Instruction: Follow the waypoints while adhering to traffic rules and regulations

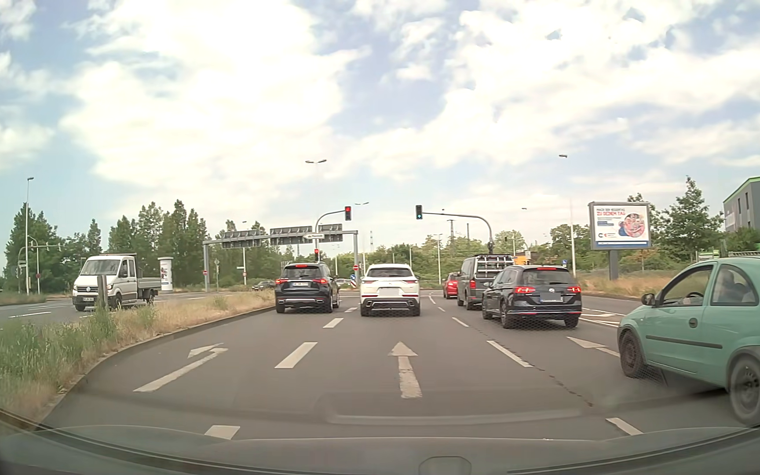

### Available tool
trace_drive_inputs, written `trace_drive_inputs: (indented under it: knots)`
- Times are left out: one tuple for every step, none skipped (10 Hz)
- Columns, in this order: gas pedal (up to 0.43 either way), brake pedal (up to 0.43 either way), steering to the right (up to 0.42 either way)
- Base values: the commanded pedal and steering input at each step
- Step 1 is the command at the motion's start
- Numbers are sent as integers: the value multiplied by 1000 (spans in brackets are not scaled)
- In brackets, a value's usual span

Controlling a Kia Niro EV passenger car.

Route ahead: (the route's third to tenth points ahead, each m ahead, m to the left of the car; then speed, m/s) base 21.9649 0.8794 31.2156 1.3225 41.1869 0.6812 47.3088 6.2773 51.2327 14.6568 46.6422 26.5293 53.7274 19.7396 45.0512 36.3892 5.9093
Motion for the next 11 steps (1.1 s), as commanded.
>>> trace_drive_inputs:
  knots:
    - [0,18,-244]
    - [0,18,-238]
    - [0,18,-228]
    - [0,18,-214]
    - [0,37,-197]
    - [0,67,-184]
    - [0,122,-163]
    - [0,146,-138]
    - [0,159,-103]
    - [0,159,-75]
    - [0,159,-40]
